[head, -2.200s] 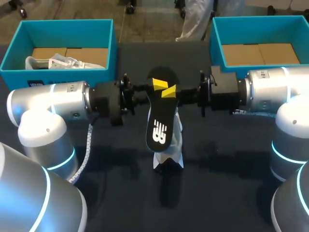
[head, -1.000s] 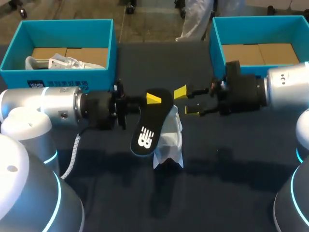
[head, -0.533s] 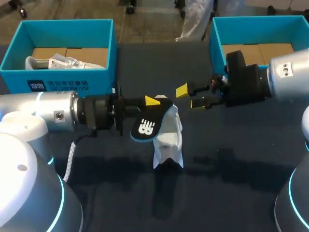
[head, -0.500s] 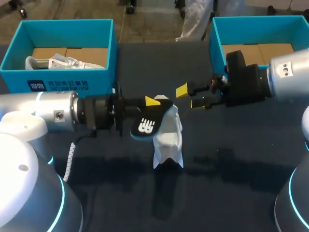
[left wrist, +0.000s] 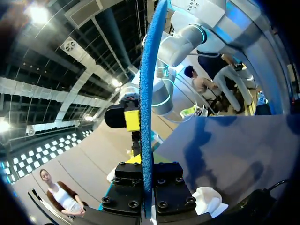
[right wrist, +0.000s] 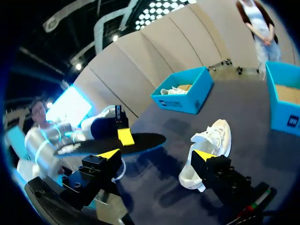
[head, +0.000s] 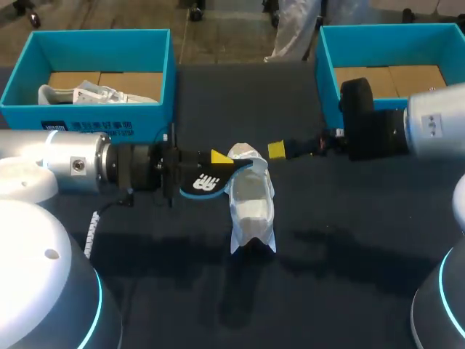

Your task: Take the shoe out of the shoebox, open the shoe tongue, remove and reinsert the insole, then place the shoe into the shoebox

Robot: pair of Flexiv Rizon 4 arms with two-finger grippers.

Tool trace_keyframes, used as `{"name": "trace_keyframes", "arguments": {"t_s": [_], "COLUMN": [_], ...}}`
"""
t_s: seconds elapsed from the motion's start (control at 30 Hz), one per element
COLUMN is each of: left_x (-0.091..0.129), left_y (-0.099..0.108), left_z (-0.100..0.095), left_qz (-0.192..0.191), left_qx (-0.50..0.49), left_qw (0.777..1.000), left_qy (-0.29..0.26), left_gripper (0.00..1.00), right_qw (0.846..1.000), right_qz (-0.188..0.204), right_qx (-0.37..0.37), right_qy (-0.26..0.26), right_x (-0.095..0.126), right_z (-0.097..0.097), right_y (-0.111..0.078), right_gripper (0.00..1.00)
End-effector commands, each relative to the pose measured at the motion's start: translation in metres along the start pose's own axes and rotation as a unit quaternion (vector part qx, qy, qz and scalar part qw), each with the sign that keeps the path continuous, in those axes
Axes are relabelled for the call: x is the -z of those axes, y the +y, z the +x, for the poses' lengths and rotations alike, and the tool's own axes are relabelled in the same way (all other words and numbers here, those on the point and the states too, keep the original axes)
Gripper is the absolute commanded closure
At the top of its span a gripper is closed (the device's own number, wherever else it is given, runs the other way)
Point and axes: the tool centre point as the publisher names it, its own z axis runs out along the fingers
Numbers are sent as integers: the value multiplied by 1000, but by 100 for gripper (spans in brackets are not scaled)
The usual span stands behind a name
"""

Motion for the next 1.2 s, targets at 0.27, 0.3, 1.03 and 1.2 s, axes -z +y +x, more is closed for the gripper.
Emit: {"name": "trace_keyframes", "arguments": {"t_s": [0.27,0.3,1.03,1.2], "left_x": [1,1,-1,0], "left_y": [-2,-2,12,18], "left_z": [1,1,8,16], "left_qz": [-2,-2,6,13], "left_qx": [0,0,22,31], "left_qw": [1000,1000,1000,999], "left_qy": [0,0,20,24], "left_gripper": [100,100,100,100], "right_qw": [982,982,971,951], "right_qz": [111,111,111,140], "right_qx": [91,91,168,243], "right_qy": [-124,-124,-128,-132], "right_x": [4,4,7,10], "right_z": [-5,-5,-16,-29], "right_y": [-7,-7,-8,-10], "right_gripper": [0,0,0,0]}}
